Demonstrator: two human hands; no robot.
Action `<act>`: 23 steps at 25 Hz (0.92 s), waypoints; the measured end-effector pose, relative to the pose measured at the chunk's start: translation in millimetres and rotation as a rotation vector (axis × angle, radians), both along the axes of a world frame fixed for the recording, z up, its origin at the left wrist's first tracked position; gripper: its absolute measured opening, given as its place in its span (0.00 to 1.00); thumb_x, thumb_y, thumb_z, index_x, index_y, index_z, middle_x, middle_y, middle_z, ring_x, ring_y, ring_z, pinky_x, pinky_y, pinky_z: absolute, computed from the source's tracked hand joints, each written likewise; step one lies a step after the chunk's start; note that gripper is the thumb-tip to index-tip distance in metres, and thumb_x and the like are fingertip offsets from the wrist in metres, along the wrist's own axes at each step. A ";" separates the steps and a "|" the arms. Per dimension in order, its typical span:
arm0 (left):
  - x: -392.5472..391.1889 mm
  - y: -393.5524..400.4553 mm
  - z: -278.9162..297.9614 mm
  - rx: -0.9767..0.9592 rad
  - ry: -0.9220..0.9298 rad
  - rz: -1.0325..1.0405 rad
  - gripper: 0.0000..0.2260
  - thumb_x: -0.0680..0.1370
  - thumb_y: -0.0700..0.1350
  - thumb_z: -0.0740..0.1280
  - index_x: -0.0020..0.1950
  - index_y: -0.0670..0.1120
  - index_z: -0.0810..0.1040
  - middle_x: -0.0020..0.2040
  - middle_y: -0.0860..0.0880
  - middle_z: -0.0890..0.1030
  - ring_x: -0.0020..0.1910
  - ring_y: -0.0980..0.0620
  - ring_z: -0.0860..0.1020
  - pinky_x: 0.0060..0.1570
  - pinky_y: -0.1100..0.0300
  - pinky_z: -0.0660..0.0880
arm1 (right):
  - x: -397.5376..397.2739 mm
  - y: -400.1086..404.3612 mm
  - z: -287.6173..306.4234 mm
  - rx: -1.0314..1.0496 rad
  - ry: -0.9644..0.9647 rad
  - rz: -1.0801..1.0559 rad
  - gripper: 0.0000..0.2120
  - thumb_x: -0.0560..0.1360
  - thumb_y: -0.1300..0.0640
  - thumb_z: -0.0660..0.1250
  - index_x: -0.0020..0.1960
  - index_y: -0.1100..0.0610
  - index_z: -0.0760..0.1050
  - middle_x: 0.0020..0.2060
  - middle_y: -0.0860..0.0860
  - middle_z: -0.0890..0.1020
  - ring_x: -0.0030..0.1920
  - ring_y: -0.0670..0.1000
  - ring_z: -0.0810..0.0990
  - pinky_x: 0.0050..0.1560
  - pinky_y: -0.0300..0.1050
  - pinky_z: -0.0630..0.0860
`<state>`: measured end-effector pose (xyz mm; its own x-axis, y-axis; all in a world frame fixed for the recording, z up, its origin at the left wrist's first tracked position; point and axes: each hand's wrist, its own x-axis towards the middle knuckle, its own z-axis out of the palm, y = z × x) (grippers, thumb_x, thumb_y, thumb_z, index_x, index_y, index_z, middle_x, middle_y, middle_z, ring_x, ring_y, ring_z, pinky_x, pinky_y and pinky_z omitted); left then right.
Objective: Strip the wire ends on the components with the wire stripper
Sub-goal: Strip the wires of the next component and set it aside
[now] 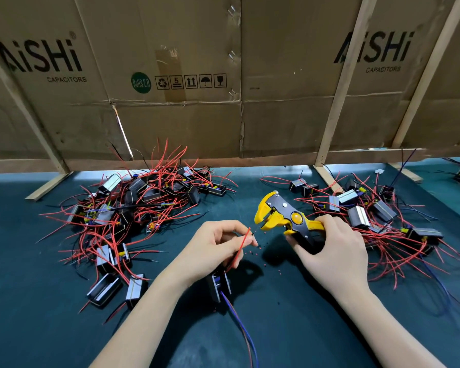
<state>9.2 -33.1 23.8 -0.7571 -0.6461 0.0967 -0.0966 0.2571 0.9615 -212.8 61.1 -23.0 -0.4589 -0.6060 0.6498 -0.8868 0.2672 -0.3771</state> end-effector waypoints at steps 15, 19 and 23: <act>-2.0 -4.6 -5.1 0.037 -0.092 0.081 0.10 0.79 0.42 0.67 0.42 0.40 0.83 0.29 0.47 0.81 0.28 0.54 0.71 0.32 0.68 0.68 | 6.7 -1.2 -2.1 -0.004 0.293 -0.026 0.26 0.63 0.37 0.71 0.44 0.60 0.76 0.36 0.53 0.75 0.38 0.59 0.75 0.42 0.52 0.66; -2.8 -3.9 -5.7 0.078 -0.087 0.087 0.09 0.80 0.42 0.67 0.44 0.39 0.83 0.33 0.46 0.83 0.29 0.55 0.73 0.34 0.67 0.71 | 6.3 -1.7 -1.3 0.004 0.302 -0.025 0.24 0.64 0.38 0.70 0.43 0.60 0.75 0.35 0.52 0.75 0.37 0.60 0.75 0.41 0.52 0.66; -4.3 -3.3 -6.3 0.173 -0.094 0.110 0.09 0.80 0.42 0.66 0.44 0.39 0.83 0.34 0.45 0.84 0.27 0.56 0.72 0.32 0.68 0.70 | 5.8 -1.0 -0.7 0.005 0.326 -0.019 0.23 0.65 0.38 0.68 0.42 0.59 0.75 0.34 0.52 0.75 0.36 0.59 0.75 0.40 0.51 0.65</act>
<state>4.9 -36.4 17.5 -0.6816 -0.7261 -0.0908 -0.2065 0.0717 0.9758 -207.0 60.1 -23.7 -0.2385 -0.6032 0.7611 -0.9555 0.2858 -0.0729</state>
